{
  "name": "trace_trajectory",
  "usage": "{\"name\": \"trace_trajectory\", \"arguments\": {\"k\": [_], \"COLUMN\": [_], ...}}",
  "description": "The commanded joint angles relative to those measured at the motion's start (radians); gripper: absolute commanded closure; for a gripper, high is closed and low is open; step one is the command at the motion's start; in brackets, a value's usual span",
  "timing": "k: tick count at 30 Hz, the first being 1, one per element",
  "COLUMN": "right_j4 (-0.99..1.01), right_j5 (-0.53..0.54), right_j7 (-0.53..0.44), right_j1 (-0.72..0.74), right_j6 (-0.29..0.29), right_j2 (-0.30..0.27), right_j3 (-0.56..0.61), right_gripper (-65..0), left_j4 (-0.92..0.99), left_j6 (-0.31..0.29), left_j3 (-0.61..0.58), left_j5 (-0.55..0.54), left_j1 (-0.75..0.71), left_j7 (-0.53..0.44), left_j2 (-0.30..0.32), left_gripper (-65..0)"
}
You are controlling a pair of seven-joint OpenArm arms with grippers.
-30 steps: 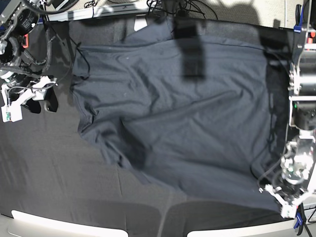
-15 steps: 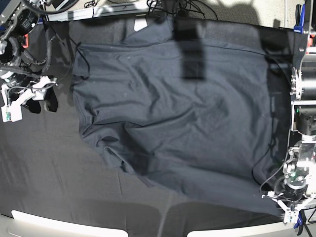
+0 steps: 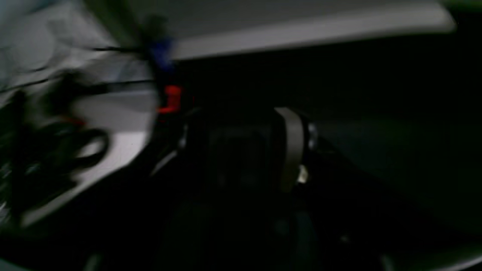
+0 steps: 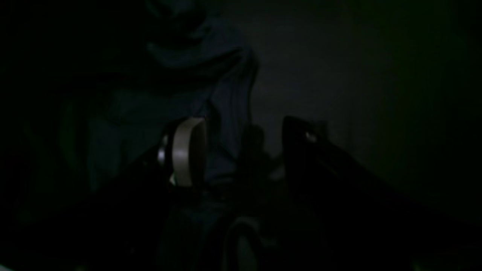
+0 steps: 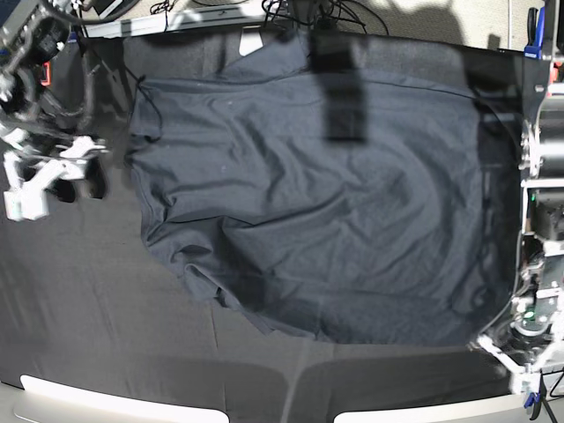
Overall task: Layout the t-shirt on the table in an organized manner, then fold the t-shirt properly
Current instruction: 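Move the right gripper to the shirt's hem and grasp it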
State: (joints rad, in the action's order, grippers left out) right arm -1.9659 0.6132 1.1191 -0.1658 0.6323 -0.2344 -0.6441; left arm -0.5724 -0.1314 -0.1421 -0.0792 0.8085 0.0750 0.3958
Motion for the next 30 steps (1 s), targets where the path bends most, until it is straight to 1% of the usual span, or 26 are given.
{"name": "trace_trajectory", "arguments": {"k": [1,5,10,14,17,19,21,25,27,30], "right_j4": [0.005,0.100,0.282,0.471,0.612,0.704,0.798,0.972,1.046,1.127], "right_j5": [-0.010,-0.064,-0.051,-0.053,-0.061,-0.080,-0.109,-0.119,-0.157,-0.222], "right_j7": [-0.042,-0.053,-0.052,-0.028,-0.025,-0.011,-0.002,-0.004,-0.030,-0.106], "right_j1": [0.028,0.132,0.288,0.428,0.529,0.592,0.649,0.726,0.752,0.764], "right_j6": [-0.005,-0.030,-0.031,-0.032,-0.034,-0.034,-0.034,-0.033,-0.033,-0.034], "right_j2": [-0.027,-0.057,-0.083,-0.128,-0.152,-0.159,-0.159,-0.158,-0.158,-0.156], "right_j3": [0.021,0.100,0.130,0.182,0.251,0.298,0.342,0.427,0.466,0.506], "right_gripper": [-31.4,-31.4,-31.4,-31.4,-31.4,-31.4,-31.4,-31.4,-31.4,-31.4], "left_j4": [-0.071,-0.351,-0.719,-0.920,-0.993,-1.014,-1.016,-1.017,-1.017,-1.017], "left_j6": [-0.005,-0.003,0.008,0.008,0.008,0.008,0.009,0.031,0.034,0.034], "left_j3": [0.003,0.006,0.017,0.019,0.019,0.019,0.019,0.019,0.019,0.019], "left_j5": [-0.008,-0.074,-0.079,-0.079,-0.077,-0.052,-0.025,-0.015,-0.015,-0.015], "left_j1": [0.016,-0.119,-0.314,-0.447,-0.522,-0.563,-0.593,-0.636,-0.646,-0.648], "left_j7": [-0.005,0.122,0.243,0.293,0.303,0.303,0.302,0.294,0.291,0.291], "left_j2": [0.006,0.006,0.006,0.000,-0.002,-0.002,-0.002,-0.002,-0.002,-0.002], "left_gripper": [-22.2,-21.9,-21.9,-21.9,-21.9,-21.9,-21.9,-21.9,-21.9,-21.9]}}
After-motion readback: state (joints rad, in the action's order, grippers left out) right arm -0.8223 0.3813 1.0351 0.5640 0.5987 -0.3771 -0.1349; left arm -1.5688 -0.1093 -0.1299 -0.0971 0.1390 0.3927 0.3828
